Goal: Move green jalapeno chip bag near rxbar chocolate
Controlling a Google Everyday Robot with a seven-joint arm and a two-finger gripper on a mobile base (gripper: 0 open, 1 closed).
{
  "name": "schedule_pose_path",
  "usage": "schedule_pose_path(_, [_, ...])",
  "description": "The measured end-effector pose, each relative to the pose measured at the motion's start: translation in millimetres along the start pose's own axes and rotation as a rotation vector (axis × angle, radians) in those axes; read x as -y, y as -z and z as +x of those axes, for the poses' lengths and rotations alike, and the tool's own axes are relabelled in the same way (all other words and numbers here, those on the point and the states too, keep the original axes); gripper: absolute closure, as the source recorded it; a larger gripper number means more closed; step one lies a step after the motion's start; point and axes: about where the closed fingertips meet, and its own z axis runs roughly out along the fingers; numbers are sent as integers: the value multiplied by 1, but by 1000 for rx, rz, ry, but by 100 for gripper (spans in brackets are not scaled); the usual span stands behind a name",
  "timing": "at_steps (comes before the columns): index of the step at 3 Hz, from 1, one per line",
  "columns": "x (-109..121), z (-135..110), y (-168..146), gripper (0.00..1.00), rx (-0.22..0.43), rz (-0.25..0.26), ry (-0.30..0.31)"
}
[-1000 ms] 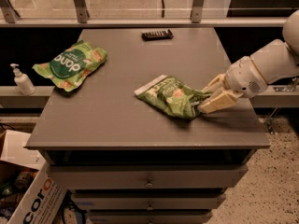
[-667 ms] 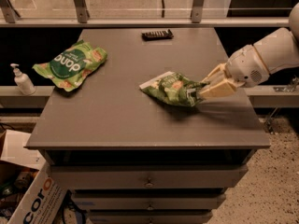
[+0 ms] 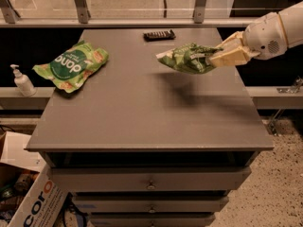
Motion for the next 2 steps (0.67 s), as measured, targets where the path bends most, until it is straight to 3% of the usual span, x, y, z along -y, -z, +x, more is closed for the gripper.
schedule_pose_path(2, [7, -1, -1, 100, -4, 27, 26])
